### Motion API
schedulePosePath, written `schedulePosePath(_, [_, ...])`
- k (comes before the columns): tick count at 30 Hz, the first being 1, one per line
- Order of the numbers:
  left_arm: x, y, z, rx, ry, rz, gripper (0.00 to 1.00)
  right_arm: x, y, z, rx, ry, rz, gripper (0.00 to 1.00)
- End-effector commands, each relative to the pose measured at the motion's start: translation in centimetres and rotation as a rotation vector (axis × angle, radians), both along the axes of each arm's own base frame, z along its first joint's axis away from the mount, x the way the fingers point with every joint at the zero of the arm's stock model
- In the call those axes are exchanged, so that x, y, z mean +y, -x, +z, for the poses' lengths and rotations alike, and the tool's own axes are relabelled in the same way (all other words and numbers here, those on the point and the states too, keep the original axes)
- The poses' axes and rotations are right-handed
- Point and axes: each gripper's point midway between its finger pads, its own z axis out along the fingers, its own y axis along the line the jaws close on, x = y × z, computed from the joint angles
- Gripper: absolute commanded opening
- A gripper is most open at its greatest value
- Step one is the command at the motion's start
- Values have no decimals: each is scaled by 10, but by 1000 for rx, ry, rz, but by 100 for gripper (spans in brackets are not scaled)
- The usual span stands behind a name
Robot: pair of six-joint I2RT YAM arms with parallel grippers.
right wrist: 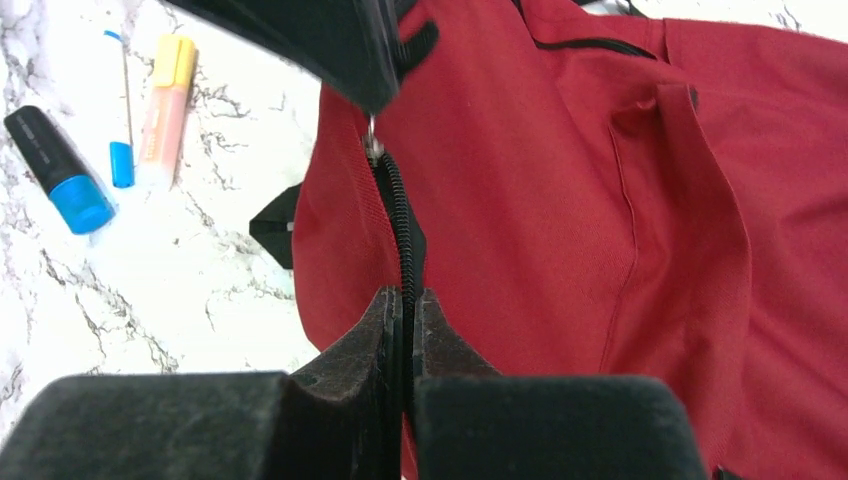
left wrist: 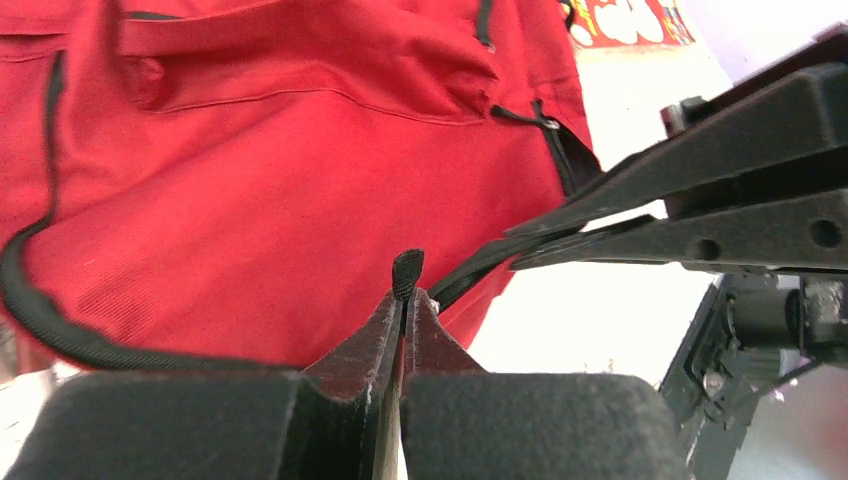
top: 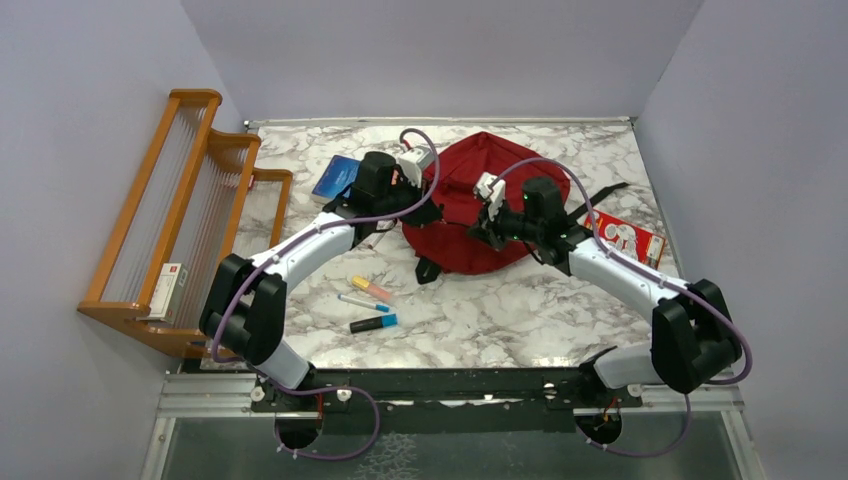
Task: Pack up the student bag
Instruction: Unzip the student bag at the center of the board.
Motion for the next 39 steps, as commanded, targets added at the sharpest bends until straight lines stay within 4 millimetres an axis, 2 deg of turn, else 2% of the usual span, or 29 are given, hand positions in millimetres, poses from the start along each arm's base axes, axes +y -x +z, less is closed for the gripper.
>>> schedulePosePath(1, [28, -34, 22, -58, 22, 107, 0, -20, -7, 3, 47, 65, -137, 1])
schedulePosePath(6, [58, -51, 18, -57, -29, 195, 0, -37, -7, -1, 100, 132, -234, 1])
schedulePosePath(9, [76, -66, 19, -50, -34, 277, 0, -45, -5, 3, 112, 134, -290, 1])
schedulePosePath(16, [111, -107, 26, -33, -32, 472, 0, -61, 12, 6, 228, 162, -382, 1])
schedulePosePath(21, [114, -135, 27, -35, -50, 523, 0, -77, 22, 1, 283, 206, -461, 1])
schedulePosePath(26, [99, -147, 27, -32, -27, 458, 0, -89, 33, -5, 347, 275, -495, 1])
schedulePosePath(28, [90, -143, 24, -26, -7, 399, 0, -85, 36, 3, 345, 251, -475, 3])
schedulePosePath(34, [79, -133, 17, -40, 9, 325, 0, -46, 34, 47, 291, 28, -330, 36])
schedulePosePath(39, [69, -126, 23, -37, 48, 260, 0, -11, 26, 71, 323, -120, -240, 48])
